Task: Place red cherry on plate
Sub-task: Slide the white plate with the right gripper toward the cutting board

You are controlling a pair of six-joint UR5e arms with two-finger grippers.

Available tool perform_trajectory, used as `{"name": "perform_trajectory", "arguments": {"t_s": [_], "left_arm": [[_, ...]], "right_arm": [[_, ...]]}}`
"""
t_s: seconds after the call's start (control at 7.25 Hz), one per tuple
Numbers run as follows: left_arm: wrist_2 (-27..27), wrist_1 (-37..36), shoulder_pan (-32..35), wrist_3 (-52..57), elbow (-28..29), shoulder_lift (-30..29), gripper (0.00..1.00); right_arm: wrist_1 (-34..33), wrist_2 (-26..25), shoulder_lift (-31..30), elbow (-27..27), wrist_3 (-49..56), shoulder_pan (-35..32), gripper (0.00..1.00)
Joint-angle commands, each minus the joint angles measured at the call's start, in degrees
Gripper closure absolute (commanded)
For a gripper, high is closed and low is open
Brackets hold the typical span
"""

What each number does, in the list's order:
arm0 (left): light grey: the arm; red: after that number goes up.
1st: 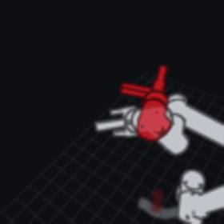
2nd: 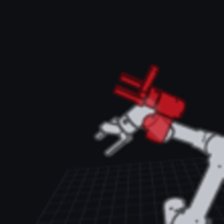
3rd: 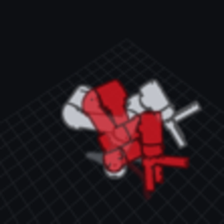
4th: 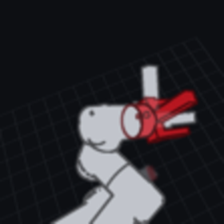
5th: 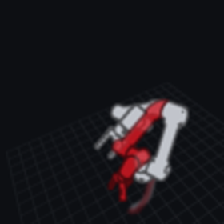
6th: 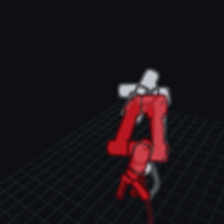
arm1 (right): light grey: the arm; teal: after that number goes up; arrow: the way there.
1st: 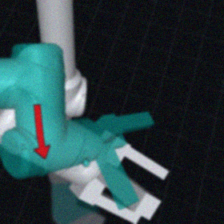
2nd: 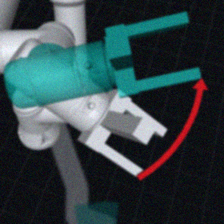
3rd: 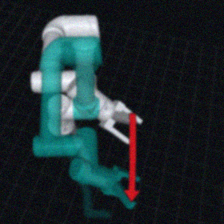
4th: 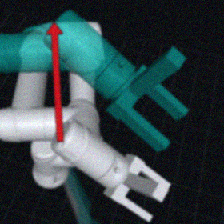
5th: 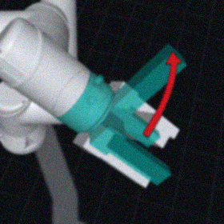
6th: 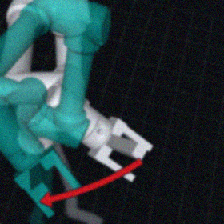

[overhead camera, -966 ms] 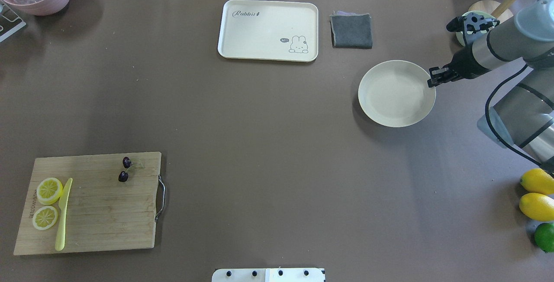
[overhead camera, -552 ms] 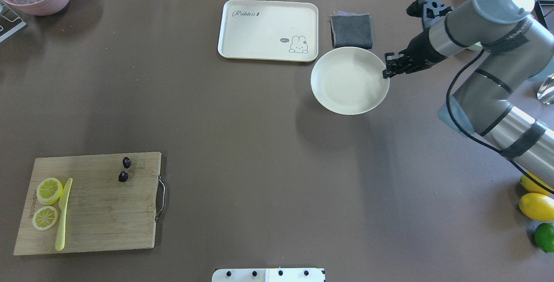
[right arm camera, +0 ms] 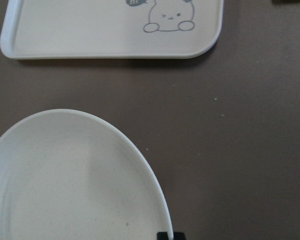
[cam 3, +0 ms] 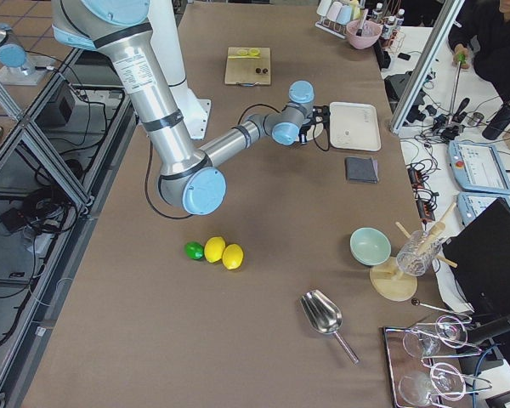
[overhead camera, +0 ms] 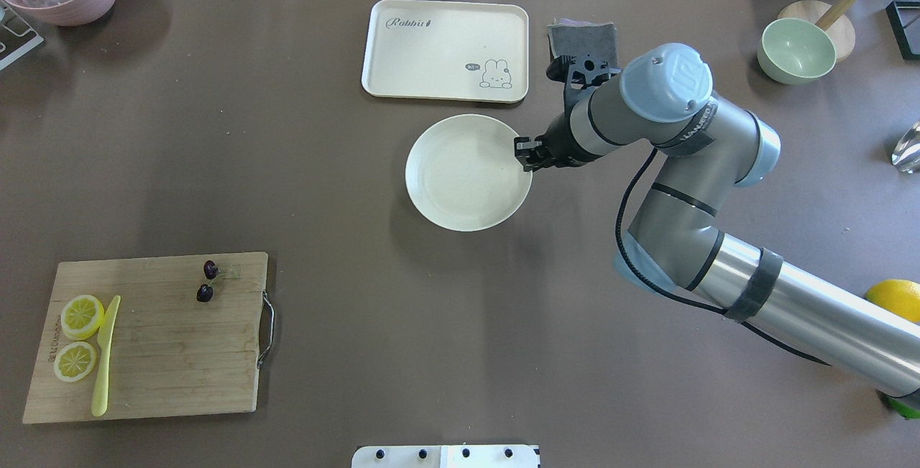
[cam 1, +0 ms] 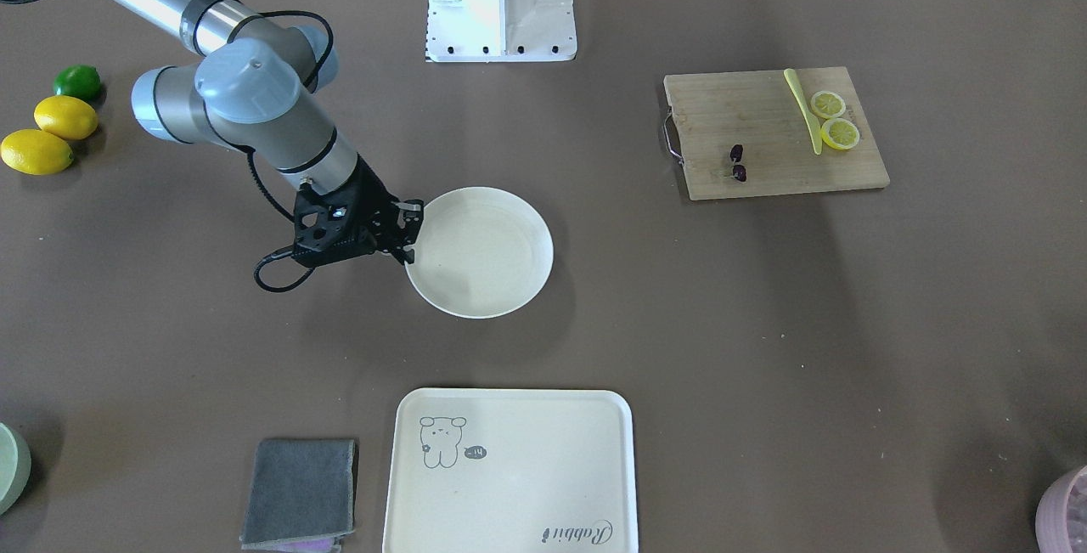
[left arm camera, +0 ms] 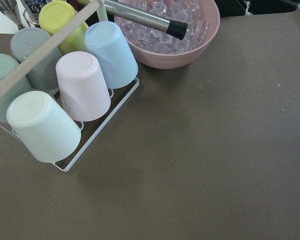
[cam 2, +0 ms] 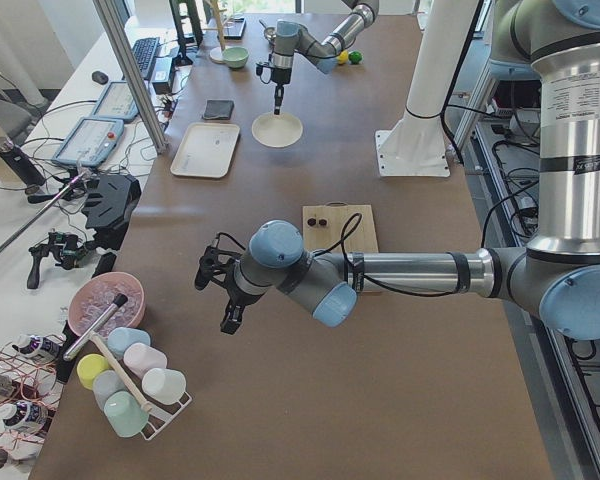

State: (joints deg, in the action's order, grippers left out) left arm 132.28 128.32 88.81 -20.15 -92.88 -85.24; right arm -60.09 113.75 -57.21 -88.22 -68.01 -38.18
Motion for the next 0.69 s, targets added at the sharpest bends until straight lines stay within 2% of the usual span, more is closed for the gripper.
{"name": "perform_trajectory", "arguments": {"t_s": [0.0, 0.14, 0.41, 0.55], "left_arm": [[0.00, 0.00, -0.04, -0.06, -0.02, 0.07, 0.02], [0.00, 0.00, -0.04, 0.03, 0.06, 0.07, 0.02], [0.00, -0.09, -0.04, -0.06, 0.24, 0.07, 0.02], [0.00, 0.00, 0.05, -0.06, 0.15, 0.16, 0.02]], "right_arm": [[0.24, -4.73, 4.29, 4.44, -1.87, 2.74, 1.00], [0.24, -6.50, 4.82, 5.25, -1.87, 4.15, 1.00], [0.33, -6.96, 4.92, 5.26, -1.87, 5.39, 1.00], [0.33, -7.05, 4.83, 5.25, -1.69, 5.66, 0.02]]}}
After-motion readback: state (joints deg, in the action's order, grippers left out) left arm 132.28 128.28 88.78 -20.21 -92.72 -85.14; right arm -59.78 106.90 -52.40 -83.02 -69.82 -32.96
